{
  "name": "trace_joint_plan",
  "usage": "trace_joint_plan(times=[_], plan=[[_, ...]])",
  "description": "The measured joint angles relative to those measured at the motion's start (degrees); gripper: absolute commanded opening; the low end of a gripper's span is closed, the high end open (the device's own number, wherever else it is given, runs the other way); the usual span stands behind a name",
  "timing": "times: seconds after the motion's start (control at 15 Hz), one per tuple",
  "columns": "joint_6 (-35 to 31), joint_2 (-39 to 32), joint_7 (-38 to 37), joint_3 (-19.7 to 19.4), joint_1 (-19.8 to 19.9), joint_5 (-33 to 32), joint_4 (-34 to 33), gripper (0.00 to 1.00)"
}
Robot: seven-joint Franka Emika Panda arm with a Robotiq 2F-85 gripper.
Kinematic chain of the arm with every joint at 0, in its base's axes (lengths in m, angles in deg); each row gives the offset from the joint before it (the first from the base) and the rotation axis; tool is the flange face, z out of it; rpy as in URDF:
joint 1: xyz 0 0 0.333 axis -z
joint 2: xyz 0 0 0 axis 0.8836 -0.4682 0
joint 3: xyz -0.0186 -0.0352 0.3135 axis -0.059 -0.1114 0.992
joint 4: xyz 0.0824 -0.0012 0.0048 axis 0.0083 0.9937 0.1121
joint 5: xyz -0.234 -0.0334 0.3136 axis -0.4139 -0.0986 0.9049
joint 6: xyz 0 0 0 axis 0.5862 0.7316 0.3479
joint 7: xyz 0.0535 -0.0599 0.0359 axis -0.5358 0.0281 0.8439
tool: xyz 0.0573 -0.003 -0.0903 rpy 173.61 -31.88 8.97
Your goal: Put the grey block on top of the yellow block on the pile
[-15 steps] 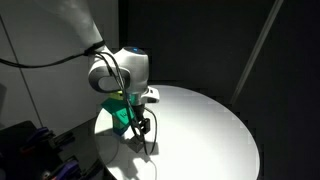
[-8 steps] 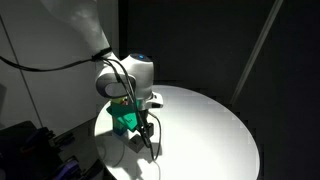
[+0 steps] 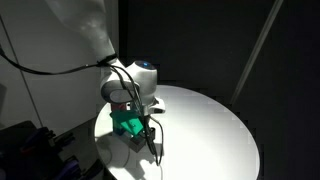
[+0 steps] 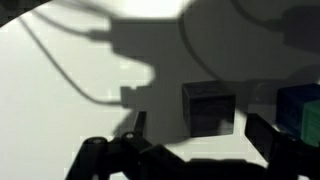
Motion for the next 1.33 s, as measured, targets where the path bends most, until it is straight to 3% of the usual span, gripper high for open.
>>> trace_joint_plan(times=[0.53,1.33], plan=[[-2.1,-1.7,0.2,2.5,0.9,0.0,-0.2,1.0],[-3.9,-5.1,0.2,3.0,0.9,-1.6,-1.6,1.0]])
